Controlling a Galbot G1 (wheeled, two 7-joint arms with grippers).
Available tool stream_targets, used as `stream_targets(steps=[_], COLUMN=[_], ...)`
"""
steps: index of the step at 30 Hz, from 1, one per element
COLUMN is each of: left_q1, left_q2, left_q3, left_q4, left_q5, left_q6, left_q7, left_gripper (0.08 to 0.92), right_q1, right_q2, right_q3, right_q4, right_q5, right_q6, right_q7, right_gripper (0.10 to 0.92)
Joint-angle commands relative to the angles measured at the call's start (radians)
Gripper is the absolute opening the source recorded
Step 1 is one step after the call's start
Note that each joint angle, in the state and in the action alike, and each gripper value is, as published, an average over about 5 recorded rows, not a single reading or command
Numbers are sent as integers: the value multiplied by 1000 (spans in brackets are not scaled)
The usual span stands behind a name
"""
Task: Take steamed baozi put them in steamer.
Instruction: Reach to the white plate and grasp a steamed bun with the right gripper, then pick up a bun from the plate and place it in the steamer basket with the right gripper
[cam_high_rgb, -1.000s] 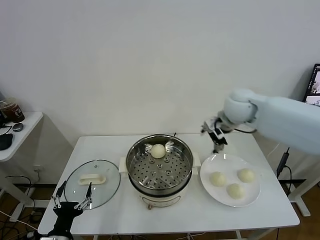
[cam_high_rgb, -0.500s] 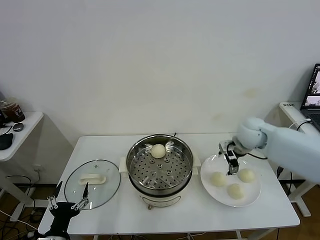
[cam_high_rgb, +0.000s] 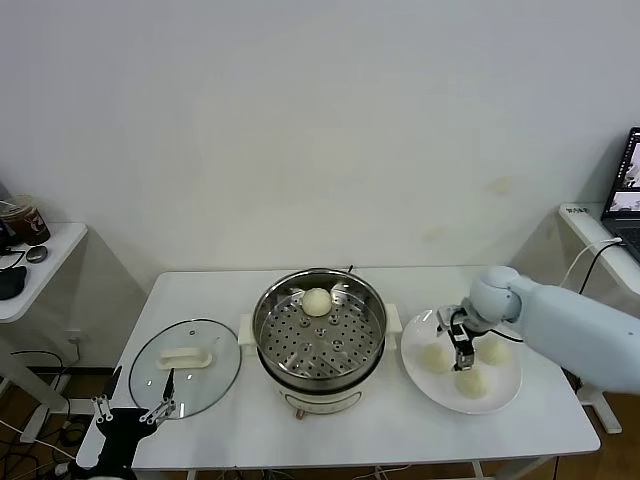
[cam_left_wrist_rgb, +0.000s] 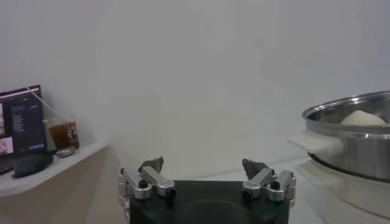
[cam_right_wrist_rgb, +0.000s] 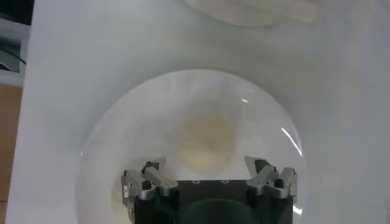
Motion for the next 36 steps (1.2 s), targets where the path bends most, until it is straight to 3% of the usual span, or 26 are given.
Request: stream_targets(steps=[1,8,17,22,30,36], left_q1=[-1,0,-4,-4,-25,-44], left_q2=[0,-1,-3,-2,5,17], left_q3=[-1,-5,-4,-5,5,27], left_q4=[0,0,1,-2,1,14], left_q5=[1,0,0,-1,-8,-13], left_q6=[-1,-2,-4,-3,1,1], left_q7=[0,0,0,1,2,4], left_gripper=[823,823,823,823,823,823], right_q1=[-87,-95,-83,-30,359,772], right_q2=[62,88,96,63,-58,27], right_q3=[64,75,78,76,-86,-339], right_q4=[-83,-106,-109,-76,104,235], right_q5=[-44,-60,-63,-41,187,438], right_q6=[29,26,24,18,-76,-213], right_q7=[17,16,9,-13,-51,-13], right_gripper=[823,792,562,535,548,552])
